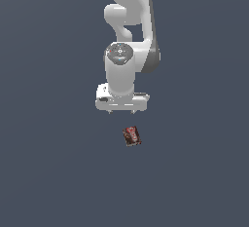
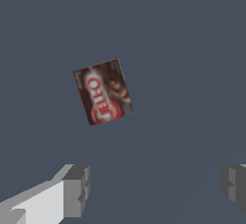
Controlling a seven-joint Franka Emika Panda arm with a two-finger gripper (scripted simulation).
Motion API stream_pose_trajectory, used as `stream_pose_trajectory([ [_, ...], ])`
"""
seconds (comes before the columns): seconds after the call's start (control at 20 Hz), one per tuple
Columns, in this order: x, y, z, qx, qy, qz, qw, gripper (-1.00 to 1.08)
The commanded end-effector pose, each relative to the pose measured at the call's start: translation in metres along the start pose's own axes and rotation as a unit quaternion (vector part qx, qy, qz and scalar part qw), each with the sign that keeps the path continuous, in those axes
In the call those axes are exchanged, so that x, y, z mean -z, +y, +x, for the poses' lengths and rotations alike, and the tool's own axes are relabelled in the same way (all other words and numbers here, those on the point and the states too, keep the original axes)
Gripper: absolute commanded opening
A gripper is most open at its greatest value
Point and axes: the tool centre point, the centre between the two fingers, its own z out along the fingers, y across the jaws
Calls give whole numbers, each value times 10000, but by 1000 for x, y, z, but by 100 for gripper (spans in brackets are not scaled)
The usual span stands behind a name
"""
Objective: Pick up the object and move it to a goal position.
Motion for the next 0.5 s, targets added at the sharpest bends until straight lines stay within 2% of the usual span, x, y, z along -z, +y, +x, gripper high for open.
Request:
stream_pose_trajectory([
  [0.0, 0, 0, 0, 0, 0, 0, 10000, 100],
  [0.45, 2, 9, 2, 136, -22, -73, 9999, 100],
])
